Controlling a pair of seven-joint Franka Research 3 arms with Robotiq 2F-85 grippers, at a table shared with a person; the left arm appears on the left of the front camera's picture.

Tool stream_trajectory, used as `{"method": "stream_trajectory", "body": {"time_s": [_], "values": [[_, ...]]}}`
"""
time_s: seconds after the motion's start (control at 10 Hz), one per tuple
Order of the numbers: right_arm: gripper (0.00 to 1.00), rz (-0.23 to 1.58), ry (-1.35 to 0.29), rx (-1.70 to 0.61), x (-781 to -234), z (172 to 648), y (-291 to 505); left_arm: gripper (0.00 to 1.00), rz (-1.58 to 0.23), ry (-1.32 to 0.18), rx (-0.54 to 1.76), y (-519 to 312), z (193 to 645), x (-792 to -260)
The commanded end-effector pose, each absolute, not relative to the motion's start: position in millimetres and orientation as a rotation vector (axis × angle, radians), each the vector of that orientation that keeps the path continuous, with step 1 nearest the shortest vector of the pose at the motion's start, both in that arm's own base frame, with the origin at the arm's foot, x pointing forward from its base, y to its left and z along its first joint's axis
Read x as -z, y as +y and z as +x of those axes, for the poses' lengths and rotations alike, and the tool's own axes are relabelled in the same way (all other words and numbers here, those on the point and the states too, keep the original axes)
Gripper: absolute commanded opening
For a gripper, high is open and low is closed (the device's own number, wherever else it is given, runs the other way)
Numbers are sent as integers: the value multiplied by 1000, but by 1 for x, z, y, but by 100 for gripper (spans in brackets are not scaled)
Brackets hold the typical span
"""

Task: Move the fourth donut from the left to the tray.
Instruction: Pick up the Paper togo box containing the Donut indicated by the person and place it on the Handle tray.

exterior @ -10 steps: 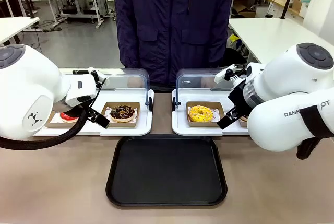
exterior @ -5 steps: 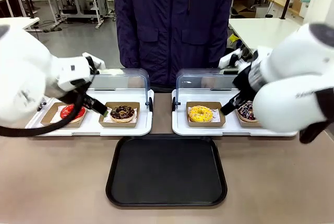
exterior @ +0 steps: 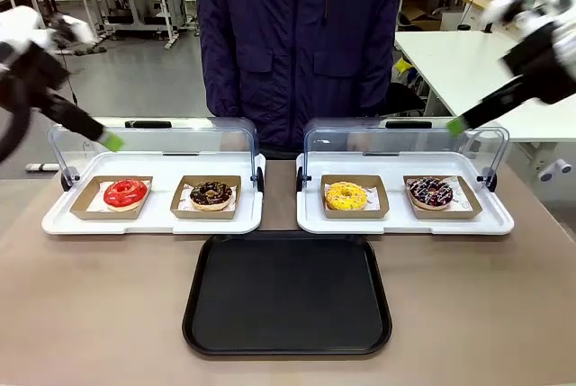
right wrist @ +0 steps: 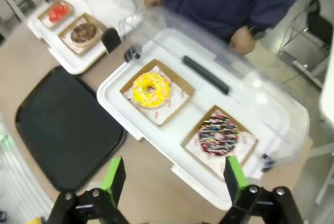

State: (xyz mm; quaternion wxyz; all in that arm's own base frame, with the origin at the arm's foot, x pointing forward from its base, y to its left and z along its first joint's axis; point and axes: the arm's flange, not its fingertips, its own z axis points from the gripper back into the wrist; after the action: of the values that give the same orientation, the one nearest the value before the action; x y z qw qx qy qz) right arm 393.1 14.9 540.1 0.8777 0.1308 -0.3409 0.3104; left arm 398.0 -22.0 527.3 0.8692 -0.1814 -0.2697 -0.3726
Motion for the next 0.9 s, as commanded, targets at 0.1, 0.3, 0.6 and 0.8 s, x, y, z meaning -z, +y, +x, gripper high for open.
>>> {"method": "stream_trajectory", "body": {"time_s": [0.1,0.3,0.6,0.8], "values": [[100,417,-792,-711,-533,404,-77,100,-520,-604,913,60,396,-526],[100,500,-851,-737,-517,399,-136,100,-605,-700,943,107,390,-521],[100,532,-921,-763,-499,393,-170,100,-664,-785,964,149,386,-514],[100,572,-986,-792,-495,387,-182,100,-672,-827,956,164,377,-510]]}}
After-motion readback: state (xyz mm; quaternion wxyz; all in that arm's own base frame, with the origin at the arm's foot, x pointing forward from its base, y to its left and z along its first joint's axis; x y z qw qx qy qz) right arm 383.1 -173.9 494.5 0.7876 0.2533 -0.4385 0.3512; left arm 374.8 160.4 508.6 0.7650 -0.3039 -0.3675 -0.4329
